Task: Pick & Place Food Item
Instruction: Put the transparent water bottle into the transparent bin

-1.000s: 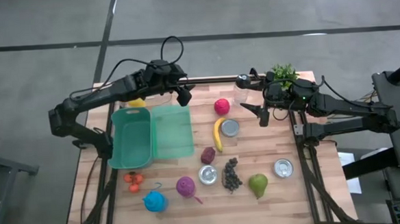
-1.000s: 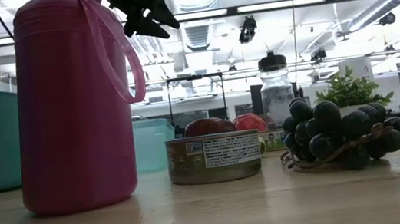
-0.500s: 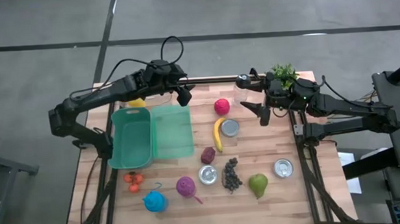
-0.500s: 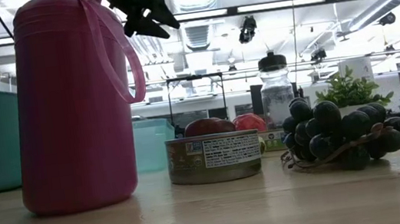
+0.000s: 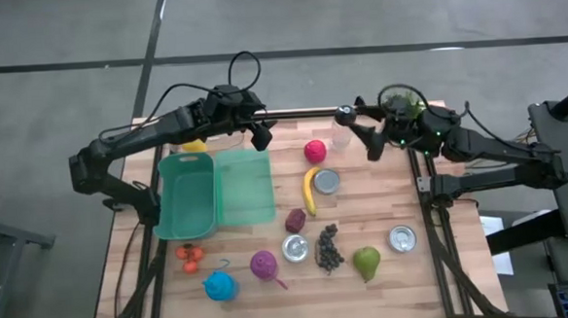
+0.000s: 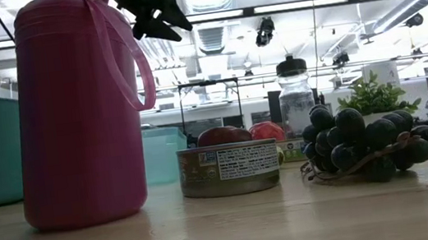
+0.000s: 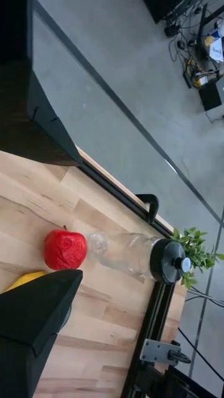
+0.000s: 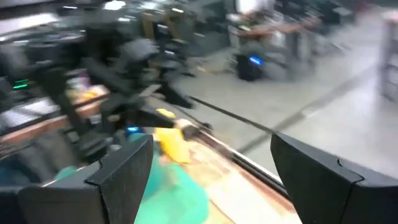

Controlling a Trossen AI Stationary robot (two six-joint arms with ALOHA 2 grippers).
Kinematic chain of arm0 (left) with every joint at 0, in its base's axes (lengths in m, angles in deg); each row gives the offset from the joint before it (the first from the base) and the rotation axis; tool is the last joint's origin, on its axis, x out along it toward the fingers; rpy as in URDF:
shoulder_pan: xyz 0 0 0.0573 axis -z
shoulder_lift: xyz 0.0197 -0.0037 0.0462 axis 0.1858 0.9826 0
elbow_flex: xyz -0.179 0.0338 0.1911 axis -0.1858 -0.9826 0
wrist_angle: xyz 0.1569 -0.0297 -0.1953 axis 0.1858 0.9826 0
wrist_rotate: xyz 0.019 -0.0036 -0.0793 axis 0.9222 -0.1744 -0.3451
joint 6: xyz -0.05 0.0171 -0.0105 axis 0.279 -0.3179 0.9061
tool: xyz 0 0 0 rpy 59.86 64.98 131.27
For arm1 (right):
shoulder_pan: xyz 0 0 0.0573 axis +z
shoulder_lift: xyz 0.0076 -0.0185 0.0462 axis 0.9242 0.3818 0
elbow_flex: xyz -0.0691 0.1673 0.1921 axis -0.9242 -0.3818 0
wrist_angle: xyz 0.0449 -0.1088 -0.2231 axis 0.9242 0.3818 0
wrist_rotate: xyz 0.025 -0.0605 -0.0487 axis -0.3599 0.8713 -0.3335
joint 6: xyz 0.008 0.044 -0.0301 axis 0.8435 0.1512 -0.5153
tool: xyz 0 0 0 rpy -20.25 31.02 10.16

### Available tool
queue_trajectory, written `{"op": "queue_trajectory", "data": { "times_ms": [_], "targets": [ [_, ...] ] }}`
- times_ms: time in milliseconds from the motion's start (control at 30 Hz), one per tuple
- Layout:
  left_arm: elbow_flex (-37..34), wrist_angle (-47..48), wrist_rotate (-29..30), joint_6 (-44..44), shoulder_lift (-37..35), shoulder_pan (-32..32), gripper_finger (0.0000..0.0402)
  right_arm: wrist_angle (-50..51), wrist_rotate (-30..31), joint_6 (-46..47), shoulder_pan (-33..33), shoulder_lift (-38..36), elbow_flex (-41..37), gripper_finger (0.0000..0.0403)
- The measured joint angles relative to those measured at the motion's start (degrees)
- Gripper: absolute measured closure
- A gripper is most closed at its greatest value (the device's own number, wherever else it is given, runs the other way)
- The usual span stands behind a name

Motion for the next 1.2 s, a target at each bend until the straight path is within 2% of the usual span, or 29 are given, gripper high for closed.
{"op": "queue_trajectory", "data": {
  "times_ms": [267, 567, 633, 900, 1000, 1100, 1200],
  "targets": [
    [0.00, 0.02, 0.00, 0.16, 0.02, 0.00, 0.0111, 17.91, 8.20, 2.06, -0.67, 3.89, 12.90, 0.0080],
    [0.00, 0.02, 0.00, 0.14, 0.02, 0.00, 0.0111, 43.86, 8.13, 8.52, -4.82, 15.95, 29.97, 0.0080],
    [-0.02, 0.02, 0.00, 0.14, 0.02, 0.00, 0.0111, 48.19, 6.88, 12.11, -6.31, 18.56, 33.57, 0.0080],
    [-0.02, 0.02, 0.00, 0.10, 0.02, 0.00, 0.0111, 58.60, 5.58, 14.84, -13.48, 27.38, 44.33, 0.0080],
    [-0.02, 0.02, 0.00, 0.06, 0.02, 0.00, 0.0111, 62.02, 0.29, 16.71, -17.05, 30.21, 47.12, 0.0080],
    [-0.02, 0.03, 0.01, -0.08, 0.02, 0.00, 0.0111, 63.04, -5.11, 14.64, -19.72, 33.01, 49.19, 0.0080],
    [-0.02, 0.02, 0.01, -0.08, 0.02, 0.00, 0.0111, 63.56, -7.63, 12.95, -21.79, 35.46, 50.27, 0.0080]
  ]
}}
